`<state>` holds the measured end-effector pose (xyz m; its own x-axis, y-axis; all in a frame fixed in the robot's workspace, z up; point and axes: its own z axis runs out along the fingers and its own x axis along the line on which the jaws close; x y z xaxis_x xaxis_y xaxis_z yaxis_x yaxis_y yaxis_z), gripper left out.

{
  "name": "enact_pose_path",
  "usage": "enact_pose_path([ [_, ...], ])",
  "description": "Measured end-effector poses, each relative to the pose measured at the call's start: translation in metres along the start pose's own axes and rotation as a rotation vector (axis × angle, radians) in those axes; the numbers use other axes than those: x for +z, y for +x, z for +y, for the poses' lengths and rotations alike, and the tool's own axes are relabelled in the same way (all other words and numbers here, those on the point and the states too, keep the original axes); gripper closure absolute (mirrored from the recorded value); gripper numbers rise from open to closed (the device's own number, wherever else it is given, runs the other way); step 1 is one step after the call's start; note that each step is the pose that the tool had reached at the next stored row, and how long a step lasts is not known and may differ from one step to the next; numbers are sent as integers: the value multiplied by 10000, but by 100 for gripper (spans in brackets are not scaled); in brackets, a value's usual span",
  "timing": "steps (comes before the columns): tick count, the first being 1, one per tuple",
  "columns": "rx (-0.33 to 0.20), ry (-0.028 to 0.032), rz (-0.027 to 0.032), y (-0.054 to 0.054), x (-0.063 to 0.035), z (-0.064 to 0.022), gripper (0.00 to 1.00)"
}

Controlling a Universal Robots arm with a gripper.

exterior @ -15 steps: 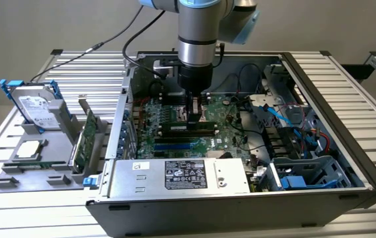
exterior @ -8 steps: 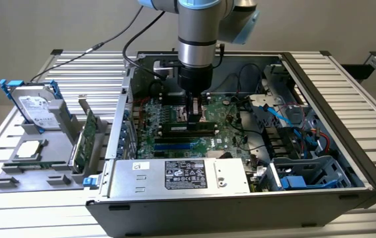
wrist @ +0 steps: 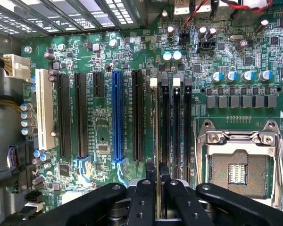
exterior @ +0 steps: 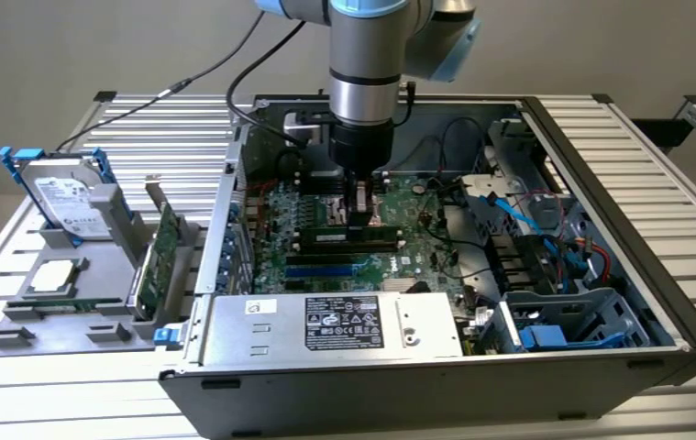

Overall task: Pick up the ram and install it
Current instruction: 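Insert the ram into the slot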

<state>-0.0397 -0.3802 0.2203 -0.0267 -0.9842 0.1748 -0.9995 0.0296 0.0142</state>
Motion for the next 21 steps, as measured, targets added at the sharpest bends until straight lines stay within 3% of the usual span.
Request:
enact_pose_path([
  [21, 99, -17, 0, -6, 46, 0, 86],
])
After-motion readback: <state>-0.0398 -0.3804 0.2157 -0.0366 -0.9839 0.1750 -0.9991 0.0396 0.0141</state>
